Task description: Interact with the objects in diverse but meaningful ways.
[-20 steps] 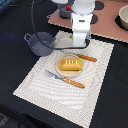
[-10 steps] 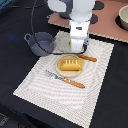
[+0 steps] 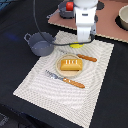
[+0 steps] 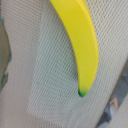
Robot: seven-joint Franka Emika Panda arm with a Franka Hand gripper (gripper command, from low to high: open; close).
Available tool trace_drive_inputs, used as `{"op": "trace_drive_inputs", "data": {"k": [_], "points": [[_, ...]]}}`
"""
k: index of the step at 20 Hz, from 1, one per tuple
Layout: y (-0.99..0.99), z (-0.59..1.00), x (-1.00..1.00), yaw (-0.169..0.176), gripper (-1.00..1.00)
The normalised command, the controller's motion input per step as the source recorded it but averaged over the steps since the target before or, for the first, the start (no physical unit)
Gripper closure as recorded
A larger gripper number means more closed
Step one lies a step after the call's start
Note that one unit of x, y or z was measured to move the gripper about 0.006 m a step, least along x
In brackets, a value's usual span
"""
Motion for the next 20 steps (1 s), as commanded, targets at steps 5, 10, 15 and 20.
{"op": "trace_drive_inputs", "data": {"k": [5,10,15,20], "points": [[0.00,0.74,0.11,-0.019,-1.00],[-0.19,0.07,0.01,-0.004,-1.00],[-0.67,0.00,0.12,-0.042,-1.00],[-0.27,0.04,0.16,-0.047,-1.00]]}}
